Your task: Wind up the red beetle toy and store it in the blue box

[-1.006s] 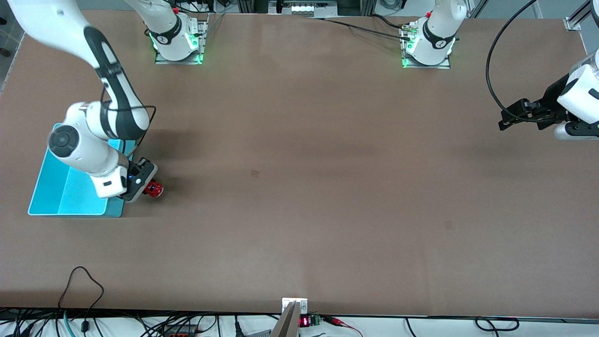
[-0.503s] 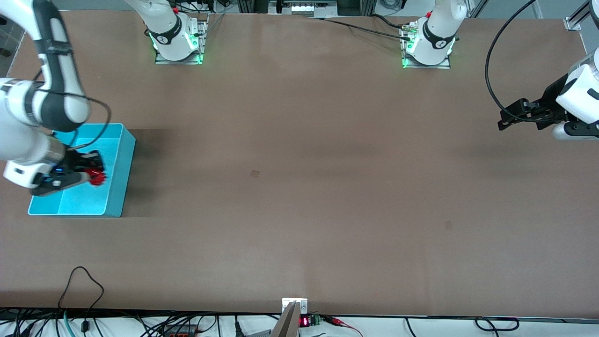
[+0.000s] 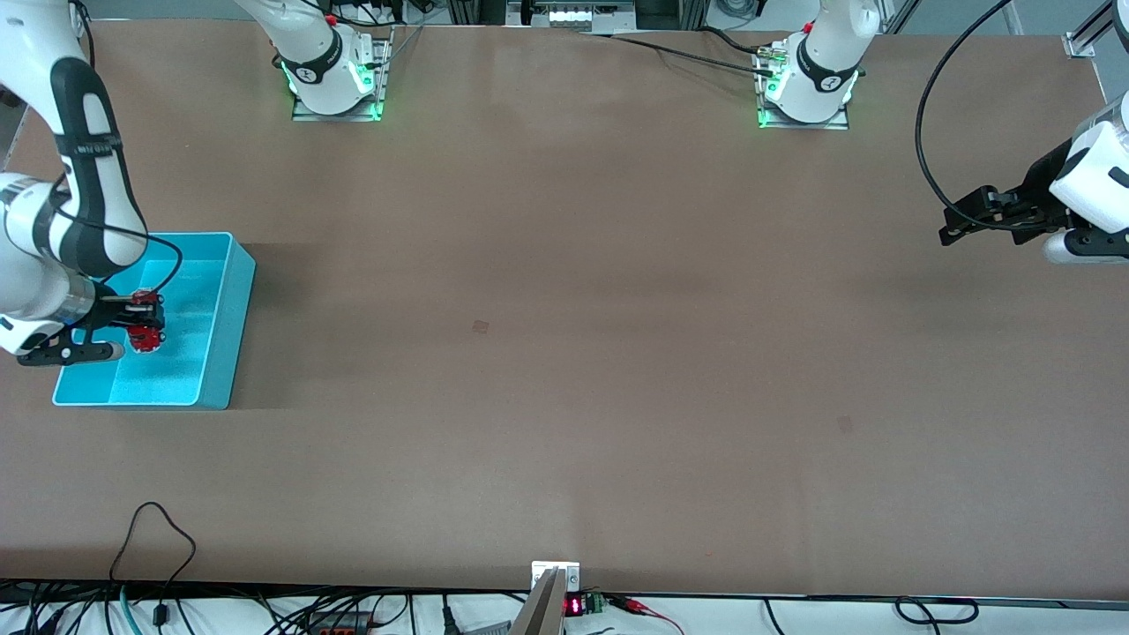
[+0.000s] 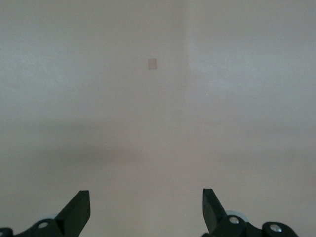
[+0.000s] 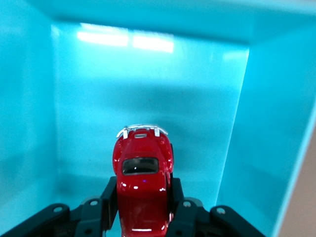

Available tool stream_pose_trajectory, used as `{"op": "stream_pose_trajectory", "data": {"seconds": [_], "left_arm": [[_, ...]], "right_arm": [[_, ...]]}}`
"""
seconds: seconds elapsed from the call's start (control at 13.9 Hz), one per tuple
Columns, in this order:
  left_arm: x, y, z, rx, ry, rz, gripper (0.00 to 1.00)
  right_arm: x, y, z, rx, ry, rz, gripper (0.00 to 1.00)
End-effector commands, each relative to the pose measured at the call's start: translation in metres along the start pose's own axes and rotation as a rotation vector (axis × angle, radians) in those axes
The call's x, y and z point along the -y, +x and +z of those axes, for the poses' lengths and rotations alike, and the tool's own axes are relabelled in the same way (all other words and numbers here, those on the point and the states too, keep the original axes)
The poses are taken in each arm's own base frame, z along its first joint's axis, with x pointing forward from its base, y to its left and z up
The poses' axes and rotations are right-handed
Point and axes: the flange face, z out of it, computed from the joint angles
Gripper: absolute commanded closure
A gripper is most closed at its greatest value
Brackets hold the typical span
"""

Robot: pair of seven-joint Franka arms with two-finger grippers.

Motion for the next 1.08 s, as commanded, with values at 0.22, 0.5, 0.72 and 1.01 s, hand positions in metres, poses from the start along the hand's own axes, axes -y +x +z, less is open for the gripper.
{"op": "stream_pose_trajectory", "data": {"seconds": [0.22,0.5,0.72,1.01], "left_arm": [[0.0,-0.005,-0.003,0.008,0.0,0.009,0.0],[-0.001,-0.005,-0.003,0.009,0.001,0.01,0.0],[-0.001,-0.005,-0.003,0.009,0.001,0.012,0.0],[-0.001,-0.006,-0.004,0.009,0.001,0.012,0.0]], "right_arm": [[0.001,-0.009,0.036,0.053,0.018,0.056,0.26],[0.0,-0.01,-0.03,-0.005,0.016,0.042,0.0],[0.008,-0.018,-0.134,-0.101,0.017,0.023,0.0],[0.045,-0.035,-0.245,-0.131,0.035,-0.038,0.0]]}}
